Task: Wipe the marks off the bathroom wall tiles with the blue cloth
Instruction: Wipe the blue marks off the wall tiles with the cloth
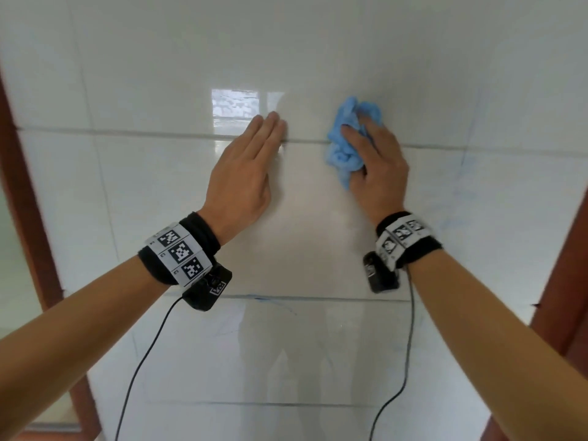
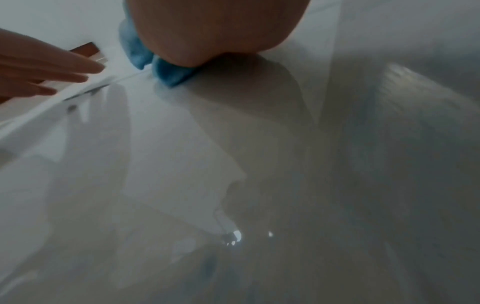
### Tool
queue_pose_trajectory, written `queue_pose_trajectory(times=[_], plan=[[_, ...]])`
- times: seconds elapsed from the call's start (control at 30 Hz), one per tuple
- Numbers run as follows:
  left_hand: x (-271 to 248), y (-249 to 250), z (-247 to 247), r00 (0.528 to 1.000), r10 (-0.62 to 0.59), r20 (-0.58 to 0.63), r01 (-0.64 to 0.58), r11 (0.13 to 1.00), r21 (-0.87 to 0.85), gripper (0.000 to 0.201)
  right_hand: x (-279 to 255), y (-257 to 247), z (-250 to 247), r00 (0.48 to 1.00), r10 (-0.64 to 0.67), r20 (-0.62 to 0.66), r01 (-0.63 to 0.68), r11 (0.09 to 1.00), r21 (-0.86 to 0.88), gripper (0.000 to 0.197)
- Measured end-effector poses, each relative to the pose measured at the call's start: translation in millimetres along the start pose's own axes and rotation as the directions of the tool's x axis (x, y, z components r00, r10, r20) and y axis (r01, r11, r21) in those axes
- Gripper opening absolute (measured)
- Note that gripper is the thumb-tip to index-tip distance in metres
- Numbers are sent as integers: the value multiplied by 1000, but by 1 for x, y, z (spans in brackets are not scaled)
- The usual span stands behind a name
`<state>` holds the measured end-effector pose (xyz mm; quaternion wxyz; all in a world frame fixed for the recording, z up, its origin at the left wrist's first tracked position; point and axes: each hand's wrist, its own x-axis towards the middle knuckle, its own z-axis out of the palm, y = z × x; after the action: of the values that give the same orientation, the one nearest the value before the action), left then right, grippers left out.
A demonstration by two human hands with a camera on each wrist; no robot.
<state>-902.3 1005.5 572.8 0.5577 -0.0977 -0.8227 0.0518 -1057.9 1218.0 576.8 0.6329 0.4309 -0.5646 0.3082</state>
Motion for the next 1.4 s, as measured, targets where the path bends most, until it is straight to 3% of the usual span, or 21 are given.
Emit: queue_pose_trajectory(times=[0.07,0.17,0.27,0.33,0.37,0.43,0.53,0.63,0.73,0.8,0.9,1.0,1.07,1.1,1.17,1.23,1.4], plan=[[6,13,6,1000,18,-2,-18,1000,-18,81,-21,-11,3,1000,4,16,-4,1000,12,37],[16,32,13,999,28,-17,-29,998,-50,81,-53,-8,-14,972,-188,144,184,982,37,41],[23,49,23,999,30,-16,-31,997,-65,79,-65,12,-41,873,-399,282,403,914,45,38],[28,60,31,1000,28,-2,-28,998,-60,79,-60,30,-56,818,-470,332,482,875,52,32],[31,65,35,1000,28,4,-28,998,-53,77,-54,39,-62,829,-447,335,454,889,62,31],[38,74,43,999,31,23,-30,999,-24,71,-37,61,-77,907,-281,314,288,957,25,39],[47,85,54,998,19,64,-22,999,41,72,-7,93,-107,987,14,160,0,996,-86,43],[55,97,60,998,9,60,-13,998,62,79,2,108,-118,993,110,44,-106,992,-68,33],[64,113,65,999,32,-3,-31,998,46,73,-16,102,-105,983,178,-39,-179,983,-39,33],[69,124,68,999,42,-20,-41,998,41,68,-41,94,-97,987,161,4,-161,986,-36,41],[75,136,75,1000,15,-20,-14,999,50,65,-88,86,-101,985,-71,160,75,997,-22,45],[78,143,80,999,-25,-33,27,998,60,60,-108,88,-116,916,-288,278,295,955,18,41],[80,147,83,999,-30,-46,34,994,101,59,-100,97,-125,868,-364,338,379,925,24,36],[80,146,83,998,-31,-50,36,993,114,60,-91,100,-126,875,-350,333,360,932,33,33],[82,148,83,998,-29,-47,35,991,127,62,-66,117,-135,947,-205,248,209,978,9,40],[82,148,85,998,-34,-54,41,989,141,61,-32,131,-151,986,-57,155,67,996,-60,44],[83,147,87,998,-9,-67,21,984,175,55,-2,141,-152,993,93,74,-90,995,-38,41]])
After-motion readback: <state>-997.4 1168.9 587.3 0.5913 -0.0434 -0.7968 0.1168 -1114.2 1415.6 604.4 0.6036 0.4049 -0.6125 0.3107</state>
